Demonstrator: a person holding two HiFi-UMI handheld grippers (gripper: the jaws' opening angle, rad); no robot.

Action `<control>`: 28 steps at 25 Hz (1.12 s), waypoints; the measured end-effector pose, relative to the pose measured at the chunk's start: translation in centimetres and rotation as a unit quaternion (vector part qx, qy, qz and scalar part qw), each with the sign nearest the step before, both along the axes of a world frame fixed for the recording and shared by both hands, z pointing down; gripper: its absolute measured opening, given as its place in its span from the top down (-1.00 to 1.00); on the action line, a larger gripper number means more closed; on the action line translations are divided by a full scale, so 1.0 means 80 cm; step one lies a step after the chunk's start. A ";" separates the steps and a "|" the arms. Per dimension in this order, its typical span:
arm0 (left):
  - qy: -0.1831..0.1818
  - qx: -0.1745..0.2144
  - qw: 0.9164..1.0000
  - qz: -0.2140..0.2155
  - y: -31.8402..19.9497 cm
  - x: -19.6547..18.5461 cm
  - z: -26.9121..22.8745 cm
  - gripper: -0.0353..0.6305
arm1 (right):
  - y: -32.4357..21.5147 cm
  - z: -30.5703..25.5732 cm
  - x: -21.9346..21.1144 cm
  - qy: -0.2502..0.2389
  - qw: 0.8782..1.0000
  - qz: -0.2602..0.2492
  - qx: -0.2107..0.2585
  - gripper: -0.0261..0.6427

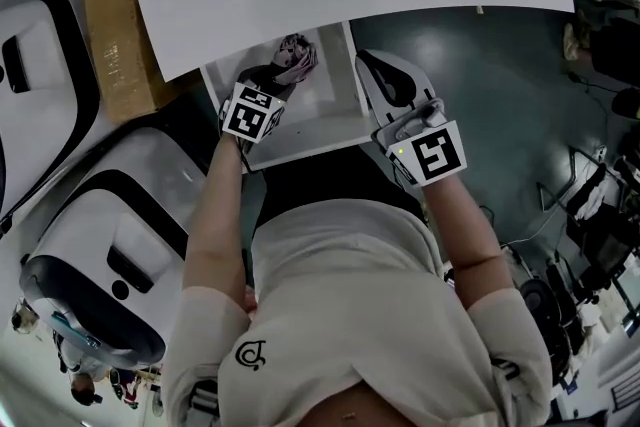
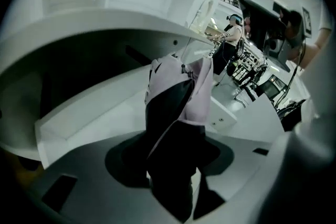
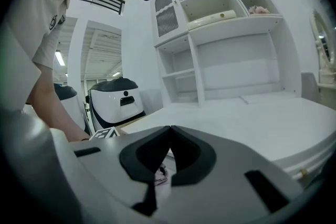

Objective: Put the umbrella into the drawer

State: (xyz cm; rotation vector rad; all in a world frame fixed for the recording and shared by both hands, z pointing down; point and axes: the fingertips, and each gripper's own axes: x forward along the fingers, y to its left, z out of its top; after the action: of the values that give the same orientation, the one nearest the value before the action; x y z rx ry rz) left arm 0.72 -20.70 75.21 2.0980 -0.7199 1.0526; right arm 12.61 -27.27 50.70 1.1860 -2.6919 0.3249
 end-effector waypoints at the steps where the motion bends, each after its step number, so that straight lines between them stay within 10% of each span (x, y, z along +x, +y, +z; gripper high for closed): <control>1: -0.006 -0.008 1.000 0.004 0.003 -0.001 0.010 0.21 | 0.000 0.004 0.001 0.001 1.000 0.002 -0.003 0.90; 18: -0.050 -0.100 0.994 -0.011 0.041 -0.016 0.097 0.18 | -0.001 0.036 0.005 -0.002 0.999 0.023 -0.033 0.90; 28: -0.051 -0.041 0.997 -0.031 0.025 -0.013 0.058 -0.21 | 0.008 0.018 -0.001 -0.002 1.000 0.013 -0.025 0.85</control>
State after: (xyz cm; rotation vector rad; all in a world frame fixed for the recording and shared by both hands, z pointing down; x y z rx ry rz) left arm -0.31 -18.68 79.89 1.9521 -0.7724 1.1419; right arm 12.54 -26.60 52.17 1.2079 -2.6576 0.3981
